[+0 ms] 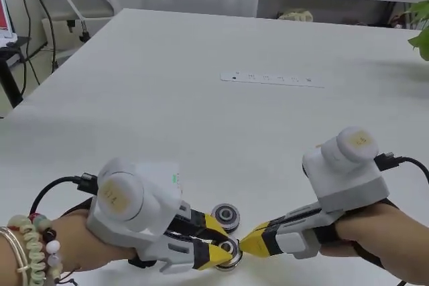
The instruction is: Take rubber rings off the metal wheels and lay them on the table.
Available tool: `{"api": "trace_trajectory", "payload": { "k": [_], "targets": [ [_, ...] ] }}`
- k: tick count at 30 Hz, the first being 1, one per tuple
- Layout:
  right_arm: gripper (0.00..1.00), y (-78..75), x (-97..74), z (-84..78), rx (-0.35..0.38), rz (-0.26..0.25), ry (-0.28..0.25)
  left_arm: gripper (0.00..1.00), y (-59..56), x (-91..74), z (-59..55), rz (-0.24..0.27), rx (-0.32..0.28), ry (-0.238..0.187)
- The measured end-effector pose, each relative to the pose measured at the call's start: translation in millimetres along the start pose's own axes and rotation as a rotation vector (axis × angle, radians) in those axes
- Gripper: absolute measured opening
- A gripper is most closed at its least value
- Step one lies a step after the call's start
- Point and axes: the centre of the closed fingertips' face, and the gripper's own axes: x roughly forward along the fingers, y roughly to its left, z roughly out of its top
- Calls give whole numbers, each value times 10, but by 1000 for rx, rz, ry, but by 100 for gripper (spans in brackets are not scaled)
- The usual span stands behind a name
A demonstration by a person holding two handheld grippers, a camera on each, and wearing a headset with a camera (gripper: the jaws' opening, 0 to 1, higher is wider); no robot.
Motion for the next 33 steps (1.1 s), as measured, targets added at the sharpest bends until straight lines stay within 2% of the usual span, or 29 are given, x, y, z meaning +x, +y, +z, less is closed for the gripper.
{"api": "trace_trajectory", "payload": {
  "k": [24,26,28,30,31,33],
  "targets": [
    [0,46,15,30,-25,16,-7,8,-4,-5,-1,2,4,-3],
    [0,78,21,52,-20,31,-20,8,-5,-5,-1,3,2,-4],
    [0,179,32,158,13,78,-68,8,-6,-1,2,4,2,-5],
    [0,105,41,119,-44,25,-20,8,-1,3,3,5,0,-5],
    [0,137,58,135,-36,35,-41,8,1,3,2,5,-1,-7],
    [0,117,57,122,-29,35,-37,8,1,1,3,5,1,-13]
  ]
}}
